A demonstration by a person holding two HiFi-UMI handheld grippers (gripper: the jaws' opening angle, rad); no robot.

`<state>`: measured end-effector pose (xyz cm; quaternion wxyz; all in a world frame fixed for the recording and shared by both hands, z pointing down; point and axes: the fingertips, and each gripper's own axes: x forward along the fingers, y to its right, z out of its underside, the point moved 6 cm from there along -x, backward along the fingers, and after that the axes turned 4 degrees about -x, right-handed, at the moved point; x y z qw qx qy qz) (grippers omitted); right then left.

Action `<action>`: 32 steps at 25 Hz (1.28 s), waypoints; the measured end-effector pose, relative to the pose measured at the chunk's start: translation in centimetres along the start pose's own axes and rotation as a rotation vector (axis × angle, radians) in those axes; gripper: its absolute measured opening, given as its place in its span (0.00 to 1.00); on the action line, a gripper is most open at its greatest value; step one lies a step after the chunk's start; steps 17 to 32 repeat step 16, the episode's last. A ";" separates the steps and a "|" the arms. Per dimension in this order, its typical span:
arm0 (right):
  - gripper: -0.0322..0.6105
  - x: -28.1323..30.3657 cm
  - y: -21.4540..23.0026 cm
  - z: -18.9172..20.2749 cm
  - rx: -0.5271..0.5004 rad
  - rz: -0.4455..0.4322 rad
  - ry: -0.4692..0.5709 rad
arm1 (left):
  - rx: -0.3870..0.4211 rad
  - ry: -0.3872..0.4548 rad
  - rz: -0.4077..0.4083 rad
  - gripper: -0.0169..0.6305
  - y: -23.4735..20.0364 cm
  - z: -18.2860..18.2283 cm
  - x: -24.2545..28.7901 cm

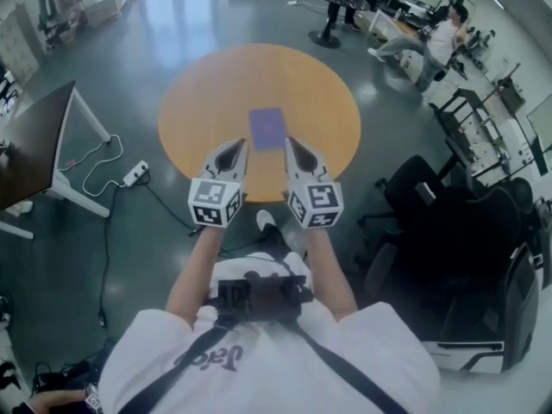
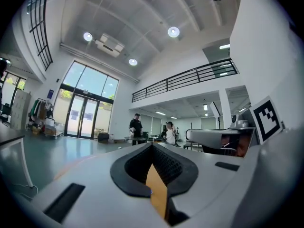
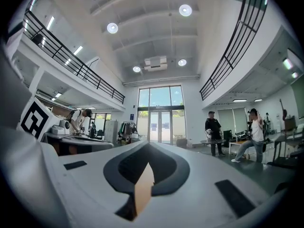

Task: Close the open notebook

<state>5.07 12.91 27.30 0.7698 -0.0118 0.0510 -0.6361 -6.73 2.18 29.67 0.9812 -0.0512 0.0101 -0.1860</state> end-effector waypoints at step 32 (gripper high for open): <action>0.07 1.5 1.0 0.9 0.005 -0.004 -0.024 | -0.020 -0.002 -0.007 0.05 -0.1 0.5 2.1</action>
